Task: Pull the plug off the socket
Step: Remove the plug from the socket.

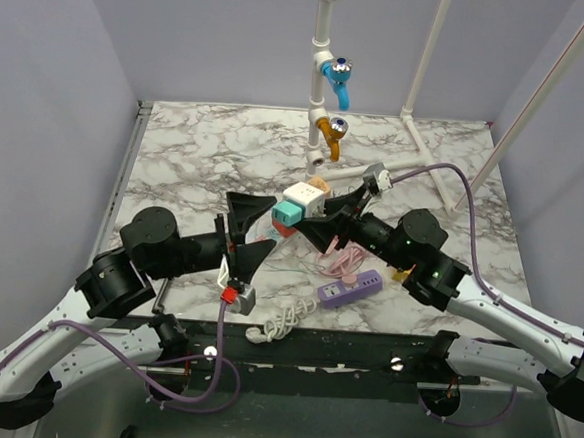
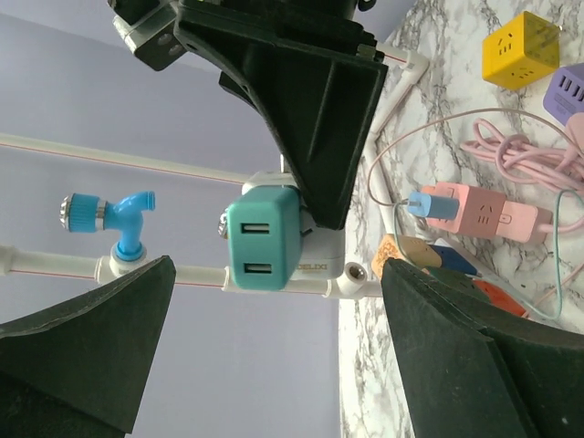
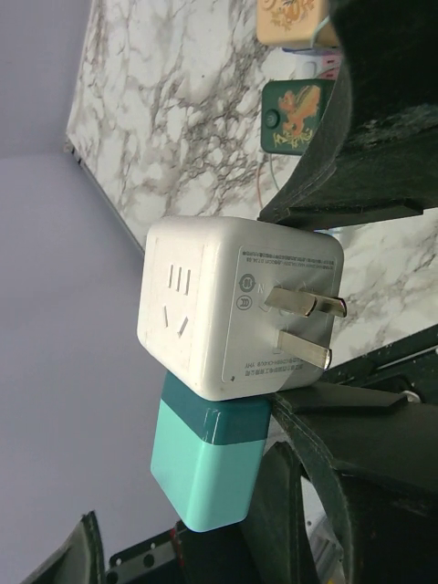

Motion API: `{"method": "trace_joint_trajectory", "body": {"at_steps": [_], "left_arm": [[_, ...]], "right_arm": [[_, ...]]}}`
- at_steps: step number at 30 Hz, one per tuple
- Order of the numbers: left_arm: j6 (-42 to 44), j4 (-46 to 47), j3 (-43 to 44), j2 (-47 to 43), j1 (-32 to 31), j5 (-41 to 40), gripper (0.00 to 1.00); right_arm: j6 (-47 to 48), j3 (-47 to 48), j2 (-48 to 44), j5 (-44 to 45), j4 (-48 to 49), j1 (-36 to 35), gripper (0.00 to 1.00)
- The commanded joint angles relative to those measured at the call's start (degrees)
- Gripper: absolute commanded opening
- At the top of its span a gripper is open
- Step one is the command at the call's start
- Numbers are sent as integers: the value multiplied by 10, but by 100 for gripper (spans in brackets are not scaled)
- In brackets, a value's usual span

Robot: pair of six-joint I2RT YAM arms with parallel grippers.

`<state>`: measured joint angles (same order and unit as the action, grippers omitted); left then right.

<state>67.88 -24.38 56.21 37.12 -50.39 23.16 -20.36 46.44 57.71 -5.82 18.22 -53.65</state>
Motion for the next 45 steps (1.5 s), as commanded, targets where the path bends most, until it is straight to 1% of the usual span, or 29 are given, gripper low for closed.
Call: {"method": "trace_joint_trajectory", "body": {"at_steps": [1, 4, 6, 11, 13, 15, 19, 23, 29, 32, 34, 35, 41, 45], "left_arm": [[-13, -20, 17, 17, -3, -24, 98], [-9, -23, 30, 36, -3, -26, 98], [2, -32, 37, 50, -3, -26, 95], [55, -50, 38, 78, -3, -47, 79], [72, -53, 35, 87, -4, -55, 76], [69, -44, 35, 95, -5, -65, 72], [57, -27, 47, 111, -12, -88, 57], [58, -11, 49, 114, -18, -100, 47], [67, 1, 42, 107, -26, -108, 31], [68, 5, 37, 105, -31, -116, 19], [68, 9, 34, 105, -33, -123, 5], [67, 13, 32, 104, -34, -126, 0], [47, 16, 34, 93, -41, -130, 0], [47, -10, 46, 87, -50, -134, 0]], "right_arm": [[44, 15, 2, 26, -36, 0, 1], [49, 31, 11, 25, -49, 0, 1], [49, 36, 11, 24, -49, -1, 1], [52, 43, 11, 26, -63, -2, 1], [52, 44, 11, 32, -67, -3, 1], [51, 52, 13, 39, -73, -6, 1], [55, 66, 23, 54, -88, -11, 1], [61, 73, 34, 56, -101, -21, 1], [63, 73, 42, 87, -105, -32, 1], [61, 75, 43, 105, -106, -33, 1], [62, 76, 42, 116, -107, -33, 1], [61, 74, 41, 123, -107, -34, 1], [52, 47, 24, 188, -92, -34, 1], [54, 25, 10, 254, -81, -33, 1]]}}
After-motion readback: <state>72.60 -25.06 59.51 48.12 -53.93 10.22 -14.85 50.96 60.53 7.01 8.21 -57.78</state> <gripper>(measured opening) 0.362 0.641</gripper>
